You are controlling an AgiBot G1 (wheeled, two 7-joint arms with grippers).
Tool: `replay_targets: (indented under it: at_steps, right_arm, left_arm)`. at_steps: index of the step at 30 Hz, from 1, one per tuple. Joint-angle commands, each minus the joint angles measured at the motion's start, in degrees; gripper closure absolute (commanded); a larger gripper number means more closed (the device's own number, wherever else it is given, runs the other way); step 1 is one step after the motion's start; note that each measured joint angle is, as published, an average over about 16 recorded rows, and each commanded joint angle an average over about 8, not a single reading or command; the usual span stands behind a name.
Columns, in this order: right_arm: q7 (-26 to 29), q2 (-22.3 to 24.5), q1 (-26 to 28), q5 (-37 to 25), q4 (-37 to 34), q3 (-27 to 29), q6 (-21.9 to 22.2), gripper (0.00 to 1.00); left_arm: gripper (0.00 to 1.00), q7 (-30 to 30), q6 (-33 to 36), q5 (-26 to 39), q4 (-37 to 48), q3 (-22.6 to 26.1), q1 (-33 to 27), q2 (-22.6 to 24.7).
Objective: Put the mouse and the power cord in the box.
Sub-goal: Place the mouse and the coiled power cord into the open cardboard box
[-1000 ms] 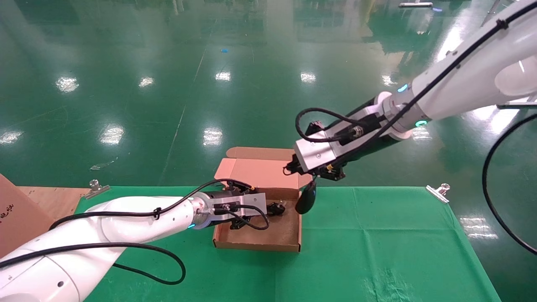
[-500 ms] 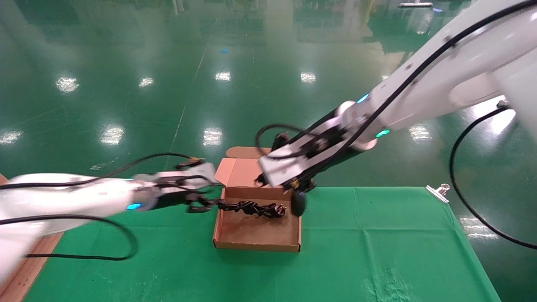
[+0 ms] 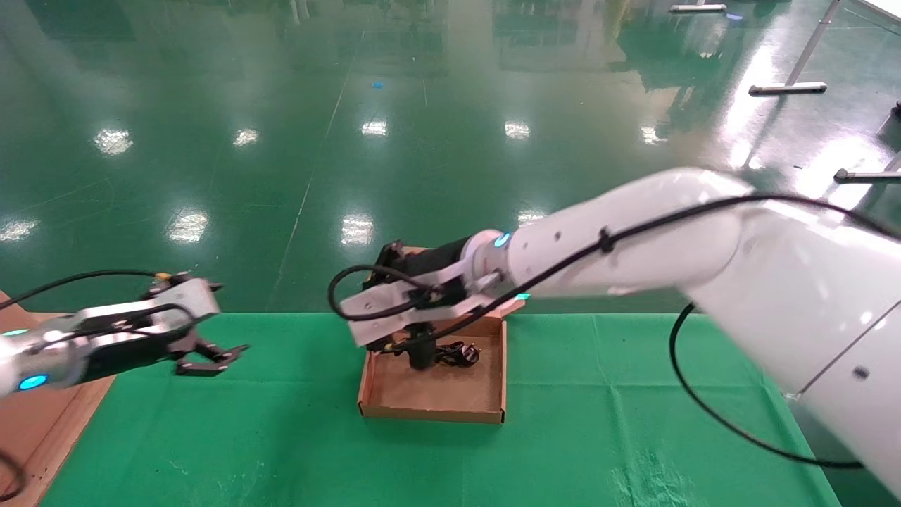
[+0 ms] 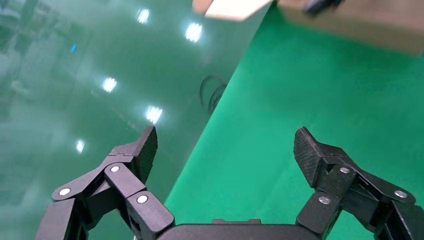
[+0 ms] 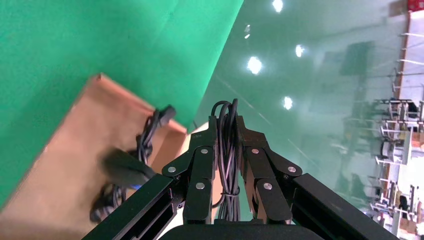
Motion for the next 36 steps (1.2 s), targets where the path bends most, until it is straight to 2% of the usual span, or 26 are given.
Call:
replay_targets:
  at_steps: [1, 6, 12, 13, 20, 21, 36]
  right_arm:
    - [1.31, -0.02, -1.09, 0.89, 1.63, -1.98, 3.53, 1.0]
    - [3.23, 0.08, -2.85, 1.75, 2.31, -6.59, 6.24, 1.0]
    - [4.16, 0.27, -4.3, 1.62, -0.45, -10.28, 8.5, 1.0]
    - [4.15, 0.29, -4.44, 1.6, -1.04, -10.65, 8.83, 0.91]
    - [3.99, 0.35, -5.0, 1.85, -3.65, -12.14, 10.88, 0.03]
    - [4.02, 0.34, -5.06, 1.92, -3.79, -12.22, 11.06, 0.0]
    - [4.05, 0.95, -5.24, 2.13, -3.12, -11.5, 10.36, 0.0]
  left_arm:
    - [0.0, -0.51, -0.44, -0.12, -1.15, -0.2, 0.79, -2.33]
    - [0.0, -1.5, -2.09, 0.01, -2.39, -0.21, 1.93, -3.62]
    - [0.0, -2.52, -2.8, 0.36, -3.71, 0.03, 2.34, -4.11]
    - [0.0, -2.68, -2.88, 0.43, -3.87, 0.08, 2.37, -4.16]
    - [0.0, -3.41, -3.22, 0.65, -4.7, 0.24, 2.57, -4.67]
    - [0.0, -3.44, -3.24, 0.65, -4.77, 0.25, 2.59, -4.73]
    - [0.0, -3.67, -2.56, 0.28, -5.07, -0.29, 2.83, -4.61]
